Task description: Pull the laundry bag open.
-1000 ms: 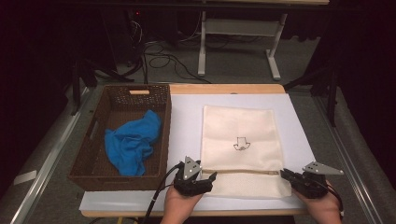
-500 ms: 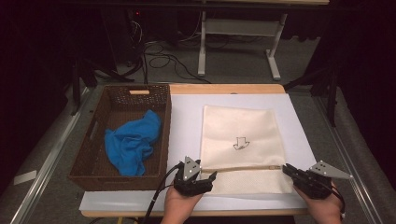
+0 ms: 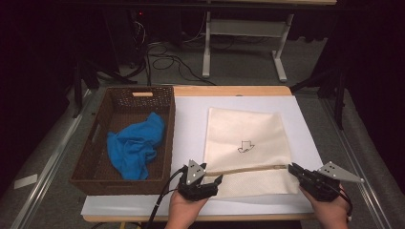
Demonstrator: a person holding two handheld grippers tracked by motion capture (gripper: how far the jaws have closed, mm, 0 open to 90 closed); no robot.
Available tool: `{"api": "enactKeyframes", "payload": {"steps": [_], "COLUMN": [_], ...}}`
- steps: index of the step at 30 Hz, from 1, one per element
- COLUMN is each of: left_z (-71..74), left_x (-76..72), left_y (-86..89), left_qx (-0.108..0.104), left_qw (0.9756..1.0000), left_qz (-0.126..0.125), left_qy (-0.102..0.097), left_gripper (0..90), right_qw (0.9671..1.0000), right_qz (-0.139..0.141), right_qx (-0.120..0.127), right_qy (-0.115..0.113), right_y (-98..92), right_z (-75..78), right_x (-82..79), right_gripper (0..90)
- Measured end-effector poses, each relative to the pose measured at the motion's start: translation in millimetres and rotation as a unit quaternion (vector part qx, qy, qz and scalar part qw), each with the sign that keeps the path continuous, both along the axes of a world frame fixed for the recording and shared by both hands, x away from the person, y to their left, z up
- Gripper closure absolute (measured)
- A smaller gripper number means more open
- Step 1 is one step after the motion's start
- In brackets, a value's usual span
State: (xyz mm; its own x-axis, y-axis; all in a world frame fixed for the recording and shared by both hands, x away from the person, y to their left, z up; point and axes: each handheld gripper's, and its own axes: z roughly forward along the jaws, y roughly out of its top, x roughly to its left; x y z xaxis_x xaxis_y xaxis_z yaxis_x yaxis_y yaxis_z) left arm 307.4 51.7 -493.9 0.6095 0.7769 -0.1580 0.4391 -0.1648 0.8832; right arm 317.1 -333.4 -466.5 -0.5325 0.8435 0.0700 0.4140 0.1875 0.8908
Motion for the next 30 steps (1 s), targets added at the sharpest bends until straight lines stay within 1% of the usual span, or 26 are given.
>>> {"api": "enactKeyframes", "payload": {"steps": [1,2,3,4,6,8,10,12,14,15,16,17,18,19,20,21,22,23,24,25,26,27,28,30], "left_z": [0.8,0.8,1.1,1.2,1.2,1.5,3.3,4.4,8.2,10.0,10.0,12.1,13.5,17.1,17.1,19.2,20.4,20.4,19.6,18.7,18.7,17.3,17.3,14.2], "left_x": [-1.0,-1.0,-1.4,-1.4,-1.2,-1.2,-2.6,-3.5,-6.6,-7.7,-7.7,-9.1,-9.5,-9.7,-9.7,-9.4,-7.8,-7.8,-2.4,0.2,0.2,5.0,5.0,9.8], "left_y": [0.8,0.8,1.3,1.7,1.8,1.5,-0.6,-2.6,-8.9,-10.8,-10.8,-13.6,-15.4,-20.0,-20.0,-23.9,-30.5,-30.5,-43.0,-48.9,-48.9,-61.2,-61.2,-74.4], "left_qx": [-0.001,-0.001,-0.001,-0.006,-0.006,-0.007,-0.011,-0.013,-0.017,-0.017,-0.017,-0.02,-0.022,-0.029,-0.029,-0.03,-0.023,-0.023,-0.016,-0.022,-0.022,-0.034,-0.034,-0.028], "left_qw": [1.0,1.0,0.9999,0.9999,0.9999,0.9999,0.9999,0.9998,0.9995,0.9993,0.9993,0.999,0.9988,0.9984,0.9984,0.9982,0.9982,0.9982,0.9984,0.9982,0.9982,0.9978,0.9978,0.9978], "left_qz": [0.002,0.002,0.004,0.005,0.005,0.001,-0.005,-0.008,-0.019,-0.023,-0.023,-0.028,-0.03,-0.036,-0.036,-0.04,-0.041,-0.041,-0.046,-0.05,-0.05,-0.055,-0.055,-0.059], "left_qy": [-0.006,-0.006,-0.009,-0.009,-0.008,-0.007,-0.008,-0.011,-0.021,-0.023,-0.023,-0.028,-0.03,-0.032,-0.032,-0.033,-0.036,-0.036,-0.029,-0.025,-0.025,-0.019,-0.019,-0.012], "left_gripper": [30.3,30.1,30.1,30.1,30.2,31.2,32.6,34.3,37.6,39.9,44.9,44.9,57.3,61.8,69.2,69.2,81.3,84.6,87.4,87.9,87.9,87.8,87.8,86.5], "right_qw": [1.0,1.0,0.9999,0.9999,0.9999,0.9999,0.9996,0.9996,0.9995,0.9995,0.9995,0.9994,0.9993,0.9993,0.9993,0.9993,0.9994,0.9994,0.9993,0.9993,0.9993,0.9992,0.9992,0.999], "right_qz": [-0.004,-0.004,-0.004,-0.003,0.009,0.012,0.021,0.021,0.024,0.025,0.025,0.025,0.027,0.027,0.027,0.027,0.026,0.027,0.027,0.028,0.028,0.031,0.031,0.035], "right_qx": [0.002,0.002,0.002,0.004,0.008,0.004,-0.003,-0.004,-0.007,-0.006,-0.006,-0.005,-0.005,-0.005,-0.005,-0.004,0.002,0.001,0.002,0.002,0.002,0.003,0.003,0.006], "right_qy": [-0.004,-0.004,-0.01,-0.011,-0.009,-0.011,-0.017,-0.018,-0.02,-0.021,-0.021,-0.022,-0.025,-0.025,-0.025,-0.025,-0.022,-0.024,-0.024,-0.025,-0.025,-0.026,-0.026,-0.028], "right_y": [1.1,1.1,3.2,4.8,7.5,9.3,9.7,9.8,9.0,8.7,8.7,8.7,8.8,9.0,9.0,9.0,9.5,9.5,9.7,9.8,9.8,9.9,9.9,9.5], "right_z": [1.7,1.7,4.5,5.7,7.1,7.6,7.2,6.7,5.6,5.6,5.6,5.7,5.7,5.8,5.8,5.9,6.4,6.6,6.9,7.2,7.2,7.6,7.6,8.7], "right_x": [0.1,0.1,0.1,-0.6,-1.7,-3.7,-6.1,-6.6,-7.6,-7.7,-7.7,-8.1,-8.0,-8.1,-8.1,-8.2,-8.5,-8.4,-8.6,-8.7,-8.7,-9.0,-9.0,-9.5], "right_gripper": [83.6,83.6,83.7,83.8,83.9,84.1,84.2,84.2,84.2,84.2,84.2,84.2,84.2,84.1,84.1,84.1,84.1,84.1,84.1,84.1,84.1,84.1,84.1,84.2]}}
